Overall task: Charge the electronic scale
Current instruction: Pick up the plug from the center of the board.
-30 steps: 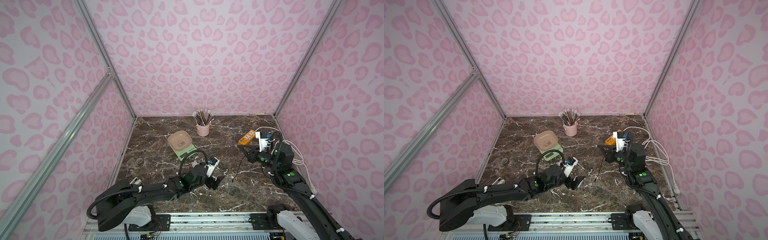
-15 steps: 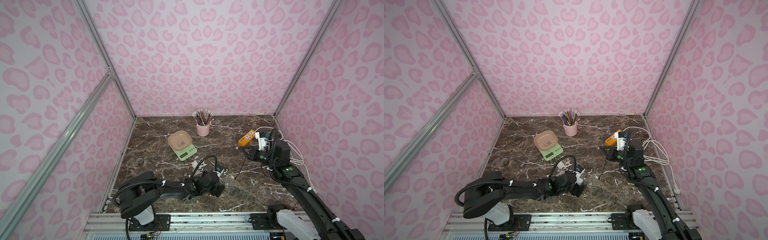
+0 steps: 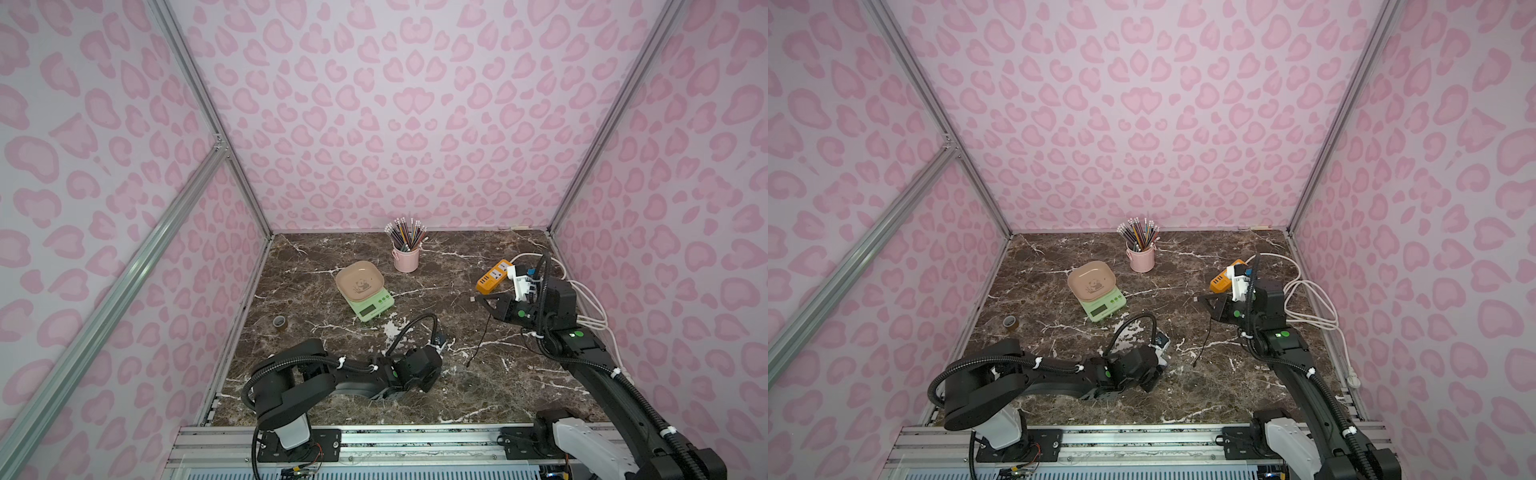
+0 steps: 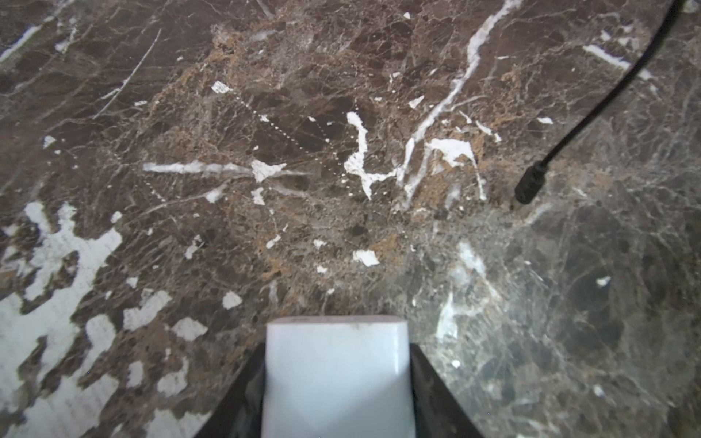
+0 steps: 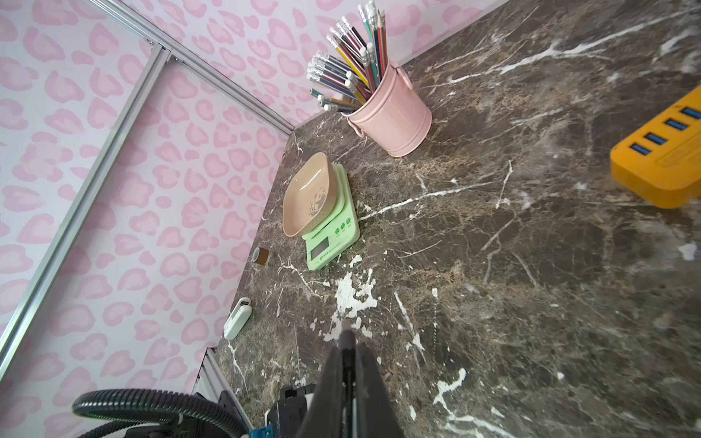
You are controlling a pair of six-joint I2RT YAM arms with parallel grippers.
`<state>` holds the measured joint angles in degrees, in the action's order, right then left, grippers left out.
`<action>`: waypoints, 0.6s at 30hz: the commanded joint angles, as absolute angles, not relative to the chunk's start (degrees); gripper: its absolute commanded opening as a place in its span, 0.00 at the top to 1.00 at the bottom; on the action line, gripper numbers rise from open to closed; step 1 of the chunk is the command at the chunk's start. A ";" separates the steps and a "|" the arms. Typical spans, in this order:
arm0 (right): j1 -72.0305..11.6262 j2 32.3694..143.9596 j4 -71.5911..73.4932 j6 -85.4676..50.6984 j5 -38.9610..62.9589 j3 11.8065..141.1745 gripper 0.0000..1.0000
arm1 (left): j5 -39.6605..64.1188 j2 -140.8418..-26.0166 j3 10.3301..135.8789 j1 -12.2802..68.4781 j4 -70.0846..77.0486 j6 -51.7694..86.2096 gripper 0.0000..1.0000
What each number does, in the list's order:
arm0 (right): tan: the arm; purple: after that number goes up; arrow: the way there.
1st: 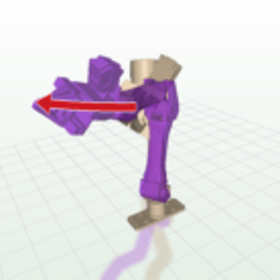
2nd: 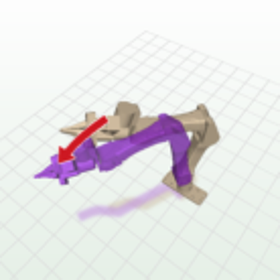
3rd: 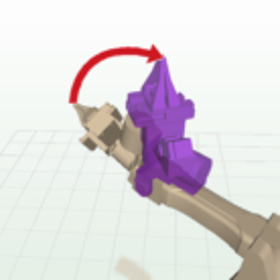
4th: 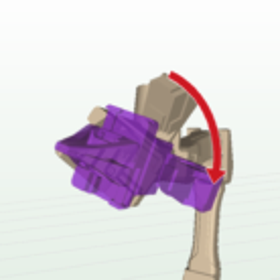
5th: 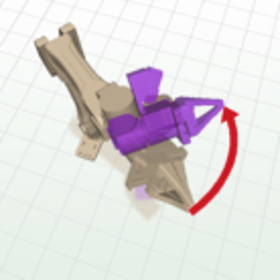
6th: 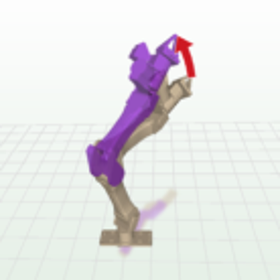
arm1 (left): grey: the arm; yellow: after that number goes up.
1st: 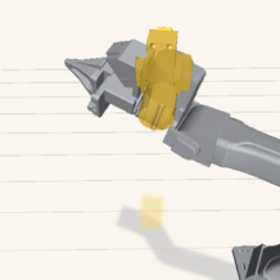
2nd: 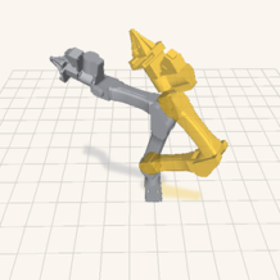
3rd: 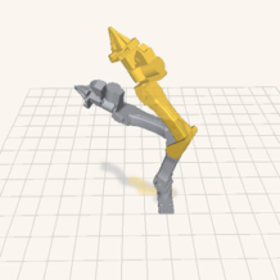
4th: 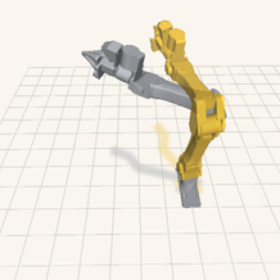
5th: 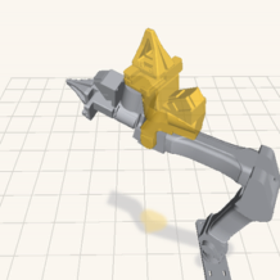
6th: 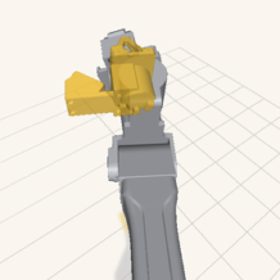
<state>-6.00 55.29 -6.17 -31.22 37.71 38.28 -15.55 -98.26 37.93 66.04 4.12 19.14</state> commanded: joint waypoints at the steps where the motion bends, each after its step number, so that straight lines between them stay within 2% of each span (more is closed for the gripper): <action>1: -6.06 55.37 -5.91 -30.83 39.06 39.15 1.00 | -16.78 -97.58 38.09 65.92 7.75 16.11 0.53; 10: -6.97 53.90 -0.85 -31.70 49.00 36.17 1.00 | -14.32 -85.04 33.32 63.23 21.47 -2.13 0.60; 13: -10.02 52.94 -1.84 -30.05 49.29 36.72 1.00 | -12.27 -79.56 32.08 61.44 26.26 -10.25 0.69; 18: -16.49 51.86 -1.75 -29.41 47.70 37.09 1.00 | -5.60 -73.05 30.95 58.09 32.31 -20.07 0.69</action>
<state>-14.66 52.23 -3.97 -30.57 47.11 36.29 -10.66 -75.20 31.70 58.98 23.68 -11.00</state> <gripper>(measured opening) 0.092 0.516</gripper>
